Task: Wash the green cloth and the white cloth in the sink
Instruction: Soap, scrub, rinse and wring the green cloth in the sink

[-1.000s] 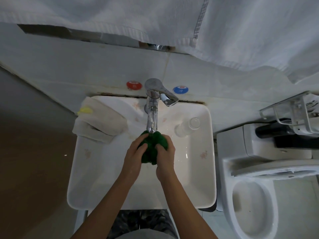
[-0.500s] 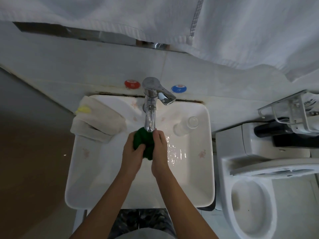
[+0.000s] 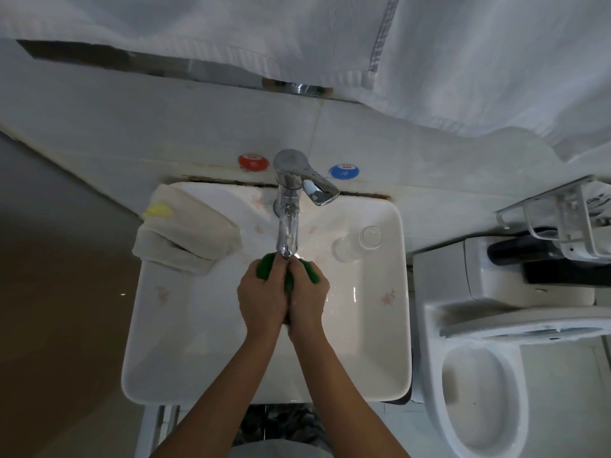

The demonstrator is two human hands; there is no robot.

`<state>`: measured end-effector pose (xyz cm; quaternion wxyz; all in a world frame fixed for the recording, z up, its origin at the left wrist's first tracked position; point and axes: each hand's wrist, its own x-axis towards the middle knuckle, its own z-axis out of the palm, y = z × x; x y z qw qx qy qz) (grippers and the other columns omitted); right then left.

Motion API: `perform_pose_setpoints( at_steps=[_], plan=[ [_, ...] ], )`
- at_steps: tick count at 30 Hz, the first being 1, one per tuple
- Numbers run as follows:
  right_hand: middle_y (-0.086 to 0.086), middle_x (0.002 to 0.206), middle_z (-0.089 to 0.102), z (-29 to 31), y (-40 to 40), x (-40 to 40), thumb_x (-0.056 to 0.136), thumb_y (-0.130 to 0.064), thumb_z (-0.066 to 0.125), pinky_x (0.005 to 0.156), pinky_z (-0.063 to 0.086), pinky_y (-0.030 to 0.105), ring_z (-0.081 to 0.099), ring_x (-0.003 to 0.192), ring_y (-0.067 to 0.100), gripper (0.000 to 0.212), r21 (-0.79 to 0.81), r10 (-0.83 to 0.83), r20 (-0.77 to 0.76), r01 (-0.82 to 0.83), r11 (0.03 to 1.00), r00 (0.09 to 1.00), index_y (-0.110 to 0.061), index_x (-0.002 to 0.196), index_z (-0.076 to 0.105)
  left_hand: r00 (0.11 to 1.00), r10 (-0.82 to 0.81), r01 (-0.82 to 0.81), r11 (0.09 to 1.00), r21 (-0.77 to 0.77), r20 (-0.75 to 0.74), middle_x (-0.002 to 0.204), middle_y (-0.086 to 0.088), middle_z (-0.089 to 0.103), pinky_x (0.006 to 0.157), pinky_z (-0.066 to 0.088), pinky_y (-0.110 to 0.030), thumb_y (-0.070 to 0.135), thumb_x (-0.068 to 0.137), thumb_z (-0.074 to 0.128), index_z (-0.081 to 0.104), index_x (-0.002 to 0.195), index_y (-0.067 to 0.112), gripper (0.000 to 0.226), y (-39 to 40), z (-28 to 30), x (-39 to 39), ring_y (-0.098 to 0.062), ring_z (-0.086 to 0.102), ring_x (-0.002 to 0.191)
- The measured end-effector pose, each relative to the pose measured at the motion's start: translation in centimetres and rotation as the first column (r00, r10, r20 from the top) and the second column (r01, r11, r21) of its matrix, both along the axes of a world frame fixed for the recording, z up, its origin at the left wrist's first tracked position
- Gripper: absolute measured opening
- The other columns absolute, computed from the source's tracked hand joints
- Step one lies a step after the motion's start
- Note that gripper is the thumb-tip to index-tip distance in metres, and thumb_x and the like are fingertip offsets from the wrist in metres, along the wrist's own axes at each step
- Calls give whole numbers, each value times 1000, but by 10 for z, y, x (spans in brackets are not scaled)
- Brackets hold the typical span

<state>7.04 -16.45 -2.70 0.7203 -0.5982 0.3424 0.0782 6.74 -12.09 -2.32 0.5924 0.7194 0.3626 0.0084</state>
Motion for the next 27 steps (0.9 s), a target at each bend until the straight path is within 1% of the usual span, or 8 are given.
perform_pose_setpoints(
  at_steps=[2, 4, 9, 11, 14, 19, 24, 27],
  plan=[
    [10, 57, 50, -2, -2, 2, 78, -15, 62, 56, 42, 35, 47, 58, 19, 23, -55, -7, 16, 7, 998, 1000, -5, 58, 58, 999, 13, -12, 1000, -18, 36, 67, 1, 66, 58, 52, -23, 23, 89, 62, 67, 79, 13, 15, -1, 2, 2, -9, 62, 61],
    [2, 49, 43, -5, -5, 4, 82, -3, 59, 53, 36, 30, 39, 52, 16, 39, -103, 20, 49, -15, 995, 999, -17, 47, 50, 998, 24, -22, 999, -32, 59, 58, 2, 61, 51, 47, -15, 13, 88, 62, 64, 69, 14, 19, -1, 3, 3, -5, 57, 52],
    [0, 52, 44, -4, -1, 9, 85, -4, 58, 53, 39, 30, 42, 52, 13, 34, -114, 17, 81, -8, 993, 997, -17, 55, 49, 996, -2, 11, 996, -91, 91, 53, -2, 56, 48, 49, -26, 8, 89, 57, 59, 64, 8, 25, 3, 1, 10, -11, 53, 49],
    [-2, 63, 54, -3, 0, 11, 87, -15, 62, 60, 48, 34, 52, 60, 14, 11, -26, 16, 47, -15, 1000, 999, -20, 79, 56, 993, -22, 32, 996, -89, 117, 59, -1, 57, 52, 49, -23, 12, 91, 56, 59, 68, 11, 23, 6, 2, 12, -10, 54, 52],
    [-3, 88, 65, -7, -1, 13, 91, -26, 62, 83, 57, 42, 65, 83, 14, 24, 38, 74, -34, -73, 997, 997, -25, 112, 50, 989, -44, 61, 991, -115, 139, 69, 0, 58, 57, 47, -15, 13, 92, 56, 57, 81, 10, 12, 11, 2, 13, -2, 57, 59],
    [-6, 102, 66, -8, -8, 15, 88, -36, 63, 92, 54, 42, 65, 97, 14, 15, -79, 264, -50, -267, 961, 963, -28, 101, 63, 983, -78, 112, 973, -203, 168, 85, -5, 59, 63, 52, -17, 4, 90, 58, 54, 94, 9, 8, 18, 1, 7, -11, 60, 75],
    [0, 90, 65, -1, -14, 2, 90, -23, 63, 77, 55, 31, 65, 85, 15, 8, -103, 141, -26, -143, 984, 990, -16, 93, 65, 972, -184, 218, 936, -276, 144, 106, -8, 60, 79, 54, -28, -3, 86, 56, 55, 114, 11, 31, 18, 7, 1, -18, 61, 96],
    [6, 90, 67, 7, -19, -5, 88, -24, 65, 80, 57, 38, 66, 86, 21, 10, -157, 114, -26, -117, 981, 993, -14, 91, 67, 964, -257, 264, 917, -298, 64, 109, 1, 60, 79, 50, -22, 12, 90, 58, 55, 117, 19, 28, 17, 14, -9, -12, 59, 100]
  ],
)
